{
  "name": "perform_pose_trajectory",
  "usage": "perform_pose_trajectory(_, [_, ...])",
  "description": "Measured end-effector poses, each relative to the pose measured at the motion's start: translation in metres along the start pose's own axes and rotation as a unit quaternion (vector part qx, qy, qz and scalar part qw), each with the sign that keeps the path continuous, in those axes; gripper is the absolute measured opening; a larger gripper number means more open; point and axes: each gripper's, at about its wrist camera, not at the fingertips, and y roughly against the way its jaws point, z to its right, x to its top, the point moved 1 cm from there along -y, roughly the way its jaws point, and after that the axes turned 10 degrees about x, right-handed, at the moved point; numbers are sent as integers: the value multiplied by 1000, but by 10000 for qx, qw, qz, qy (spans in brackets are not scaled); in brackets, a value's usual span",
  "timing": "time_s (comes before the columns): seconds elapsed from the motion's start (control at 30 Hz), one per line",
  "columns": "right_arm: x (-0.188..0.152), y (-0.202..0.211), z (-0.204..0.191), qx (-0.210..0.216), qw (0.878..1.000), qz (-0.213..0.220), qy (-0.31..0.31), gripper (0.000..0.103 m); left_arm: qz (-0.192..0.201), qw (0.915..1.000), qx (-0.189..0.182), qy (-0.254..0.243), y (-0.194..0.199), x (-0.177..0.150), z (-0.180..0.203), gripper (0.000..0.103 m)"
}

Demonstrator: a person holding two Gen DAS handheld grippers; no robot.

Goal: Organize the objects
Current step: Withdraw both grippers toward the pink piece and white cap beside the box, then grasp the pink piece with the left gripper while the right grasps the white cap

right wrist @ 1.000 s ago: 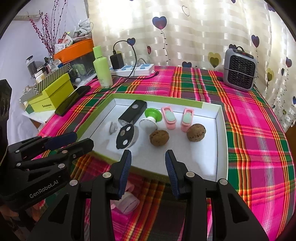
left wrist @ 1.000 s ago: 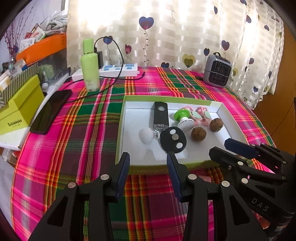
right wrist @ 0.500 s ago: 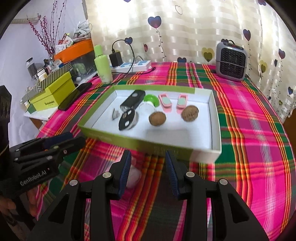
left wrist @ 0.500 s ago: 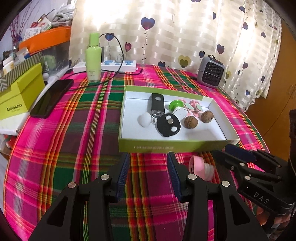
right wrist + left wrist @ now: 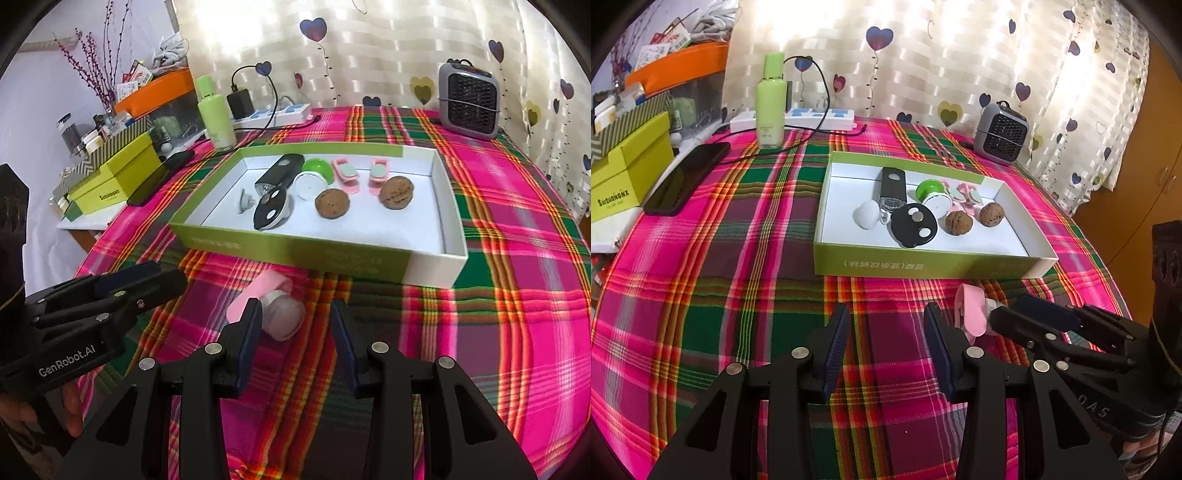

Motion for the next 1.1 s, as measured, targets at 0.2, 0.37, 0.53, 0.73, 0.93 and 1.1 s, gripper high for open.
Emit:
perform_pose_trajectory(0.2, [0,-2,-2,-27,10000,20,59,39,-35,10000,-27,-9,0,-2,2,40])
perform_pose_trajectory(0.37, [-1,0,2,-67,10000,46,-1,39,-66,10000,-66,-25,-2,-2,4,40])
perform_pose_trajectory(0.53, [-2,3,8,-409,9991,24,-56,39,-79,9999,-63,-9,-3,-2,4,40])
perform_pose_trajectory(0.73, [-1,12,15,-401,9990,151,-116,39,-120,9999,-111,4,-6,-1,4,40])
perform_pose_trajectory(0.93, [7,3,9,-246,9995,170,-89,39,-146,9998,-117,29,-7,-2,3,40])
perform_pose_trajectory(1.1, [14,-3,13,-30,9988,212,-445,39,-156,9998,-106,34,-8,-2,3,40])
